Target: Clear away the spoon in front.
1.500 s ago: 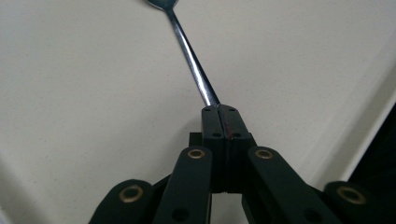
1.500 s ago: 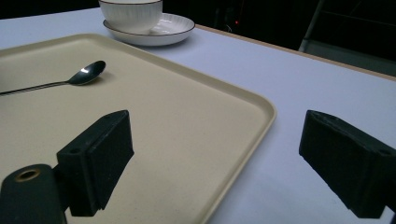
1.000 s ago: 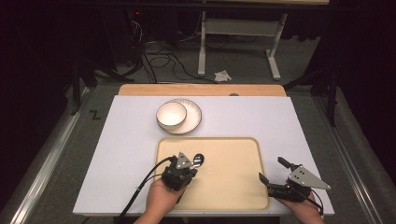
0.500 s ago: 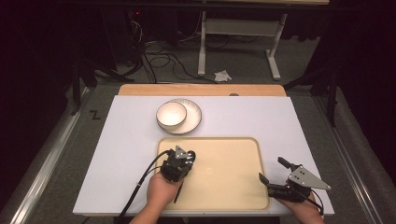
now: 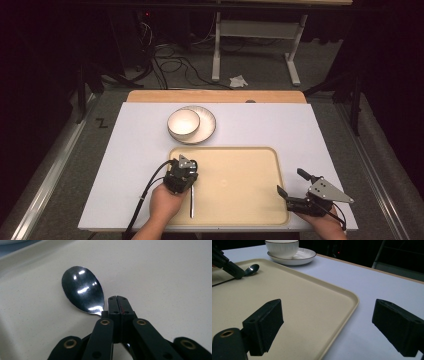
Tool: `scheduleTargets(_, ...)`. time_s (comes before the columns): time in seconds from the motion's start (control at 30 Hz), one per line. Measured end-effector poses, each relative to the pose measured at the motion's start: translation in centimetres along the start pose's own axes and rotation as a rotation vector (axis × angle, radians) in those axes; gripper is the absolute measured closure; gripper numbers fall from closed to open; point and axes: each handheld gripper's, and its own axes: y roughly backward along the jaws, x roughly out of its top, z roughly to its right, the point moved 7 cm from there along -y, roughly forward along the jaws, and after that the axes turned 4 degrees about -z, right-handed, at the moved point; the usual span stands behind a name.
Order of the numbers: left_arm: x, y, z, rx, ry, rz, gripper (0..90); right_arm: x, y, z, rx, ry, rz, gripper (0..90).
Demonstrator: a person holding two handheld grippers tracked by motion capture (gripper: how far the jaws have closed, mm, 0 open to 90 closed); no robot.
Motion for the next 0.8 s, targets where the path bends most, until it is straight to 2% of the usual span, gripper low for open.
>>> scheduleTargets(0.07,0.0,0.0,0.0,-0.004,0.0,0.001,90.0,0.0,0.0,0.0,0.001,0.003,0.001,10.6)
scheduleTargets(0.13,0.2,0.2,0.3,-0.031,-0.015,0.031,89.8,0.0,0.0,0.0,0.002,0.003,0.002,10.6)
scheduleTargets(0.17,0.2,0.3,0.3,-0.032,-0.019,0.04,89.3,0.0,0.0,0.0,0.002,0.003,0.003,10.6)
scheduleTargets(0.23,0.4,0.7,0.3,-0.032,-0.004,0.068,77.5,0.0,0.0,0.0,0.002,0.004,0.002,10.5)
scheduleTargets(0.3,0.6,1.1,0.2,-0.024,0.002,0.091,69.5,0.0,0.0,0.0,0.002,0.002,0.0,10.1)
scheduleTargets(0.47,0.7,2.3,-0.5,0.007,-0.025,0.153,47.0,0.1,0.1,0.0,0.002,0.006,0.007,7.4)
scheduleTargets(0.53,0.6,2.8,-0.8,0.032,-0.031,0.178,39.8,0.1,0.1,0.0,0.002,0.001,0.013,6.5)
scheduleTargets(0.6,0.4,3.4,-1.1,0.037,-0.026,0.212,30.2,0.2,0.2,0.0,0.0,-0.003,0.014,4.1)
scheduleTargets(0.7,-0.2,4.2,-1.9,0.072,-0.026,0.208,10.2,0.2,0.2,0.1,-0.003,-0.006,0.014,0.4)
scheduleTargets(0.77,-0.6,4.7,-2.3,0.081,-0.023,0.21,2.0,0.2,0.2,0.1,-0.01,-0.008,0.015,0.4)
scheduleTargets(0.8,-1.0,5.3,-2.6,0.072,-0.025,0.216,0.0,0.3,0.2,0.1,-0.009,-0.007,0.018,0.4)
